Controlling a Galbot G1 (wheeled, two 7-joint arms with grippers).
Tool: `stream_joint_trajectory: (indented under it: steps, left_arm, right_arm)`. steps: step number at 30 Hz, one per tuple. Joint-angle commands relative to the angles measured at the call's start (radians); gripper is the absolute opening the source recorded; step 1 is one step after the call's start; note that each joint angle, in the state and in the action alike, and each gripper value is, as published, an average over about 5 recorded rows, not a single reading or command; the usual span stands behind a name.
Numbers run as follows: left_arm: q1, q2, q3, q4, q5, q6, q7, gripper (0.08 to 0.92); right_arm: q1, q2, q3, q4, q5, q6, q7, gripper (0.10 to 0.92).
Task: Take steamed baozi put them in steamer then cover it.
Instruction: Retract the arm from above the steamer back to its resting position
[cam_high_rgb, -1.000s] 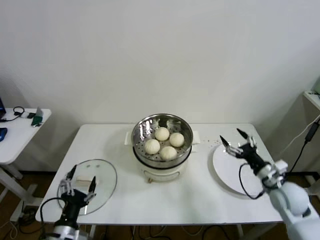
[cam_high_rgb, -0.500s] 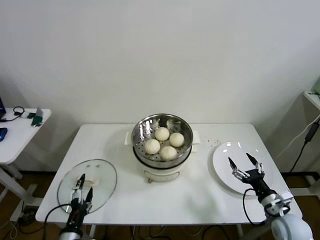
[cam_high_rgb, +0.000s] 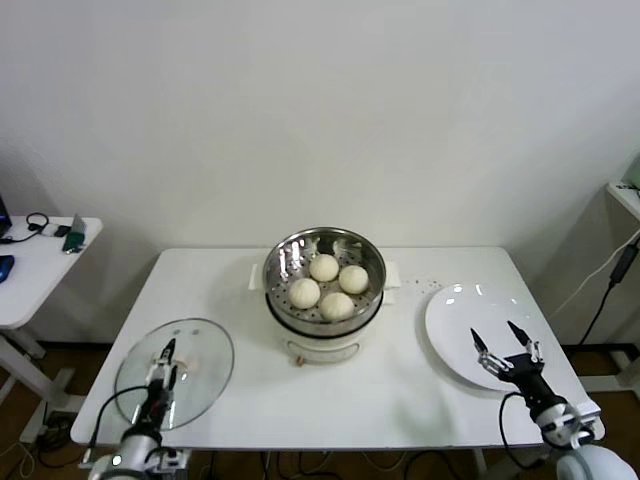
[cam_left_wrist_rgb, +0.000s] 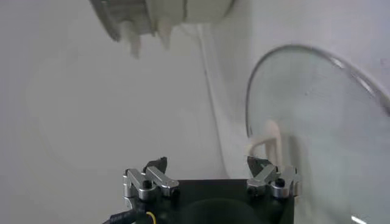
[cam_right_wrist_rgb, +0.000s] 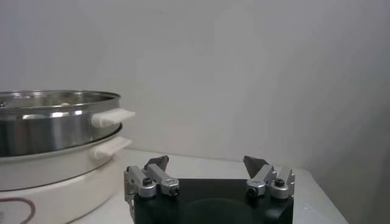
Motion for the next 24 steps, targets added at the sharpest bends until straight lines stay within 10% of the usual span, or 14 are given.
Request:
stream_joint_trajectory:
  steps: [1, 24]
  left_arm:
    - [-0.136, 0.062, -0.020, 0.165, 0.035, -0.013, 0.020, 0.823]
    - [-0.206, 0.067, 0.027, 0.237, -0.070, -0.021, -0.027, 0.823]
  right_arm:
    - [-0.017, 0.010, 0.023, -0.005, -0.009, 0.005, -0.008, 0.823]
    - [-0.023, 0.042, 0.035, -0.019, -0.055, 0.024, -0.028, 0.823]
